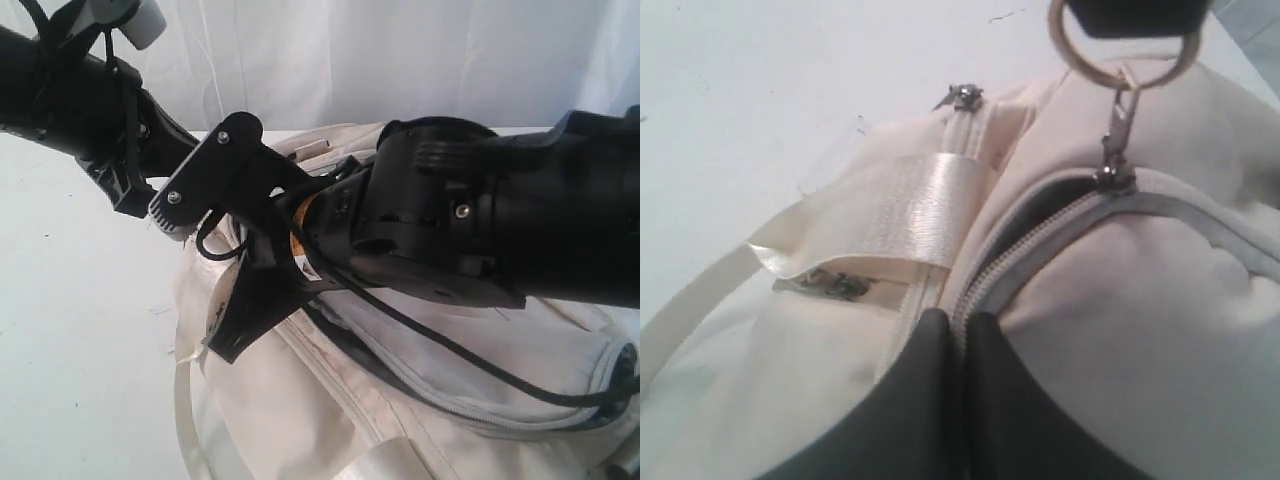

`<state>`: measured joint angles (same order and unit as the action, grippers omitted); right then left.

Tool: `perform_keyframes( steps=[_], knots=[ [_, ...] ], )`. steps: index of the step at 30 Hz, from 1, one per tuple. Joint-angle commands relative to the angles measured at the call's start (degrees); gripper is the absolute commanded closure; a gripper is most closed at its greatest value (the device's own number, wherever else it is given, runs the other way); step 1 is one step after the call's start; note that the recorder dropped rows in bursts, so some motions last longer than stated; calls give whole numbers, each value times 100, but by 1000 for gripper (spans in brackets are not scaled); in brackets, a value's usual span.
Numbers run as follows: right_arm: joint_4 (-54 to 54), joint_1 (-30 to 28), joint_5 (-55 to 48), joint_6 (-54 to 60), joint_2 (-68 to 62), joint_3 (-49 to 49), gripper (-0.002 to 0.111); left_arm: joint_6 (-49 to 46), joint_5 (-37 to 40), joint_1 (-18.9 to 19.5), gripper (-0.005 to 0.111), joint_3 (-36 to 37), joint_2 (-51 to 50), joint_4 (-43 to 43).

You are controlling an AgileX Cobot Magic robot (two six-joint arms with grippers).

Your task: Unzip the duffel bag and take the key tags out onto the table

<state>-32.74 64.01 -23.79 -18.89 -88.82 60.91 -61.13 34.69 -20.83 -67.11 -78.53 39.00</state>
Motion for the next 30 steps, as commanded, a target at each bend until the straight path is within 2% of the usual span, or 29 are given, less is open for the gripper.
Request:
perform_keyframes(
  steps=[1,5,14,30],
  knots=[
    [302,253,274,86,19,-40,108,-212,-192,12,107,-39,-98,282],
    [419,532,289,72,19,-39,108,-303,-24,12,107,-192,-404,336],
    [464,917,138,64,19,-39,108,-314,696,12,107,-1178,-1127,374],
    [713,1631,-92,-82,395,-39,108,-269,726,12,107,-2320,-2245,353]
  ],
)
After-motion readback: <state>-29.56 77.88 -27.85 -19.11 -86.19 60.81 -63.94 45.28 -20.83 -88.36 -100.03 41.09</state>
